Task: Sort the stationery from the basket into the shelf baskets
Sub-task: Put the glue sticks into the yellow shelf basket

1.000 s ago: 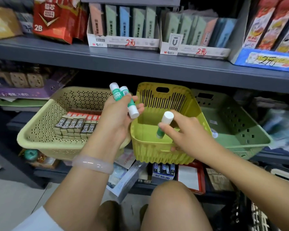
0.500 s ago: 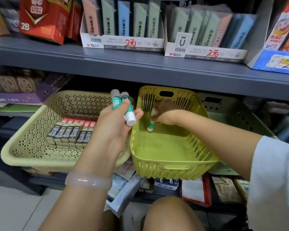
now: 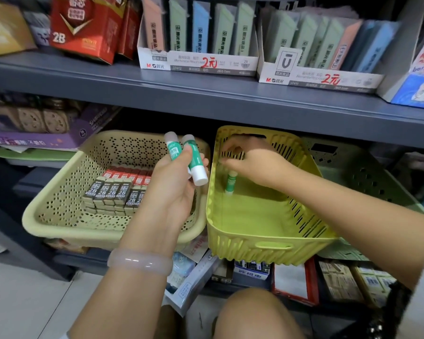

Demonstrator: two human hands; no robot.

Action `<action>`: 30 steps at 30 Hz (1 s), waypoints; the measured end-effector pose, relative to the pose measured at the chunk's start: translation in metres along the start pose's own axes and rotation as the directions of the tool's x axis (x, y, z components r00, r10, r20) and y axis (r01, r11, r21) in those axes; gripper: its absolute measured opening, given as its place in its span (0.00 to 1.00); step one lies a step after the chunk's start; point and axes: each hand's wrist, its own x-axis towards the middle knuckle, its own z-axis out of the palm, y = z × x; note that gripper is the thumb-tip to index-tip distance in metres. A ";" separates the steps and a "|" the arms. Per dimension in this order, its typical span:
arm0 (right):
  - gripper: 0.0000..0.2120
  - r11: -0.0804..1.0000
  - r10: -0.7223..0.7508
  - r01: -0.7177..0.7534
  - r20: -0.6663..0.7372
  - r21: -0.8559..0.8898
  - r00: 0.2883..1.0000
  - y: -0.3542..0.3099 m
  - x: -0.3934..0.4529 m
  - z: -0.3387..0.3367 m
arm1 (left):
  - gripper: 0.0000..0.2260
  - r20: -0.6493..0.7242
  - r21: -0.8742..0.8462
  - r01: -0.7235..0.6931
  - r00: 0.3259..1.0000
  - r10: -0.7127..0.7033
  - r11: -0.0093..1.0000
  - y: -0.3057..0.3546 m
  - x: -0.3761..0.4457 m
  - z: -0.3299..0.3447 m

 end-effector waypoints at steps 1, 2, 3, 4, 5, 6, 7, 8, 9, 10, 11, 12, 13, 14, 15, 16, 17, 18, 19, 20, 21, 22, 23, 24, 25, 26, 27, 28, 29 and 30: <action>0.09 0.989 -0.042 0.050 -0.057 0.140 0.997 -0.008 -0.006 -0.003 | 0.03 -0.005 0.033 -0.025 1.000 0.025 0.999 0.000 0.000 0.000; 0.06 0.956 -0.064 0.085 -0.085 0.279 0.994 -0.016 -0.011 -0.006 | 0.03 -0.008 0.058 -0.049 0.999 0.050 0.997 0.000 -0.001 -0.001; 0.05 0.914 -0.077 0.104 -0.086 0.391 0.993 -0.023 -0.015 -0.008 | 0.03 -0.005 0.071 -0.064 0.998 0.065 0.995 0.000 -0.001 -0.002; 0.07 0.880 -0.087 0.108 -0.067 0.463 0.994 -0.029 -0.018 -0.009 | 0.03 0.002 0.065 -0.071 0.997 0.071 0.995 0.000 -0.002 -0.002; 0.09 0.863 -0.095 0.100 -0.035 0.496 0.995 -0.034 -0.021 -0.009 | 0.04 0.016 0.038 -0.071 0.997 0.070 0.997 0.000 -0.004 -0.001; 0.11 0.860 -0.102 0.086 0.004 0.503 0.995 -0.037 -0.025 -0.008 | 0.05 0.031 -0.004 -0.070 0.997 0.070 0.998 0.001 -0.006 0.000; 0.14 0.866 -0.111 0.077 0.038 0.495 0.993 -0.040 -0.028 -0.006 | 0.05 0.038 -0.038 -0.069 0.997 0.071 0.997 0.001 -0.007 0.001; 0.16 0.873 -0.117 0.077 0.054 0.481 0.992 -0.041 -0.030 -0.003 | 0.06 0.043 -0.054 -0.069 0.997 0.071 0.996 0.001 -0.008 0.003; 0.19 0.879 -0.115 0.078 0.050 0.470 0.992 -0.042 -0.031 0.000 | 0.06 0.055 -0.059 -0.066 0.996 0.069 0.996 0.000 -0.009 0.004; 0.20 0.879 -0.100 0.072 0.035 0.471 0.994 -0.041 -0.031 0.002 | 0.06 0.075 -0.061 -0.065 0.995 0.069 0.996 -0.001 -0.010 0.006; 0.20 0.872 -0.078 0.057 0.022 0.487 0.997 -0.041 -0.031 0.002 | 0.06 0.102 -0.060 -0.065 0.992 0.071 0.996 -0.002 -0.011 0.007; 0.17 0.856 -0.054 0.039 0.013 0.516 0.998 -0.040 -0.031 0.000 | 0.05 0.126 -0.053 -0.072 0.989 0.078 0.996 -0.003 -0.012 0.007; 0.14 0.834 -0.033 0.025 0.003 0.552 0.999 -0.038 -0.031 -0.002 | 0.05 0.139 -0.036 -0.083 0.986 0.087 0.996 -0.004 -0.013 0.007; 0.10 0.818 -0.010 0.017 -0.015 0.575 1.000 -0.034 -0.032 -0.005 | 0.05 0.135 -0.002 -0.100 0.986 0.100 0.995 -0.005 -0.013 0.006; 0.09 0.819 0.014 0.013 -0.043 0.573 0.999 -0.029 -0.033 -0.009 | 0.05 0.116 0.051 -0.118 0.987 0.112 0.992 -0.005 -0.012 0.005; 0.09 0.827 0.039 0.006 -0.068 0.563 0.997 -0.022 -0.035 -0.012 | 0.05 0.087 0.113 -0.135 0.988 0.125 0.984 -0.006 -0.011 0.004; 0.10 0.829 0.069 -0.008 -0.088 0.559 0.994 -0.014 -0.038 -0.015 | 0.05 0.052 0.164 -0.146 0.989 0.139 0.976 -0.006 -0.009 0.002; 0.10 0.826 0.106 -0.030 -0.102 0.563 0.989 -0.006 -0.040 -0.019 | 0.06 0.020 0.199 -0.152 0.988 0.151 0.968 -0.006 -0.007 0.000; 0.10 0.822 0.144 -0.054 -0.114 0.567 0.983 0.003 -0.042 -0.022 | 0.06 -0.005 0.222 -0.153 0.987 0.158 0.963 -0.005 -0.006 -0.003; 0.10 0.829 0.172 -0.074 -0.127 0.554 0.977 0.011 -0.044 -0.025 | 0.07 -0.021 0.233 -0.150 0.987 0.160 0.961 -0.005 -0.005 -0.004; 0.09 0.858 0.178 -0.089 -0.129 0.507 0.976 0.020 -0.045 -0.027 | 0.08 -0.030 0.231 -0.144 0.988 0.155 0.962 -0.005 -0.005 -0.005; 0.07 0.902 0.163 -0.108 -0.098 0.417 0.982 0.027 -0.044 -0.029 | 0.09 -0.035 0.218 -0.133 0.989 0.144 0.967 -0.005 -0.004 -0.005; 0.06 0.946 0.144 -0.127 -0.036 0.298 0.989 0.033 -0.043 -0.029 | 0.11 -0.041 0.203 -0.119 0.991 0.129 0.972 -0.004 -0.004 -0.005; 0.06 0.977 0.136 -0.140 0.036 0.163 0.990 0.036 -0.040 -0.027 | 0.11 -0.047 0.192 -0.102 0.992 0.113 0.976 -0.004 -0.004 -0.005; 0.07 0.989 0.139 -0.144 0.090 0.042 0.986 0.037 -0.037 -0.023 | 0.11 -0.050 0.186 -0.088 0.994 0.099 0.978 -0.004 -0.004 -0.005; 0.08 0.989 0.148 -0.144 0.119 -0.045 0.982 0.038 -0.033 -0.019 | 0.10 -0.049 0.186 -0.079 0.995 0.090 0.979 -0.004 -0.004 -0.005; 0.07 0.984 0.158 -0.144 0.137 -0.108 0.978 0.037 -0.028 -0.014 | 0.09 -0.042 0.188 -0.074 0.996 0.083 0.979 -0.004 -0.004 -0.005; 0.07 0.977 0.166 -0.141 0.153 -0.161 0.974 0.036 -0.023 -0.010 | 0.07 -0.035 0.184 -0.069 0.996 0.076 0.981 -0.004 -0.004 -0.005; 0.07 0.969 0.175 -0.139 0.169 -0.207 0.970 0.035 -0.017 -0.006 | 0.06 -0.027 0.170 -0.064 0.997 0.070 0.983 -0.004 -0.005 -0.005; 0.06 0.961 0.186 -0.140 0.181 -0.238 0.966 0.034 -0.012 -0.002 | 0.05 -0.020 0.148 -0.059 0.998 0.063 0.987 -0.004 -0.006 -0.006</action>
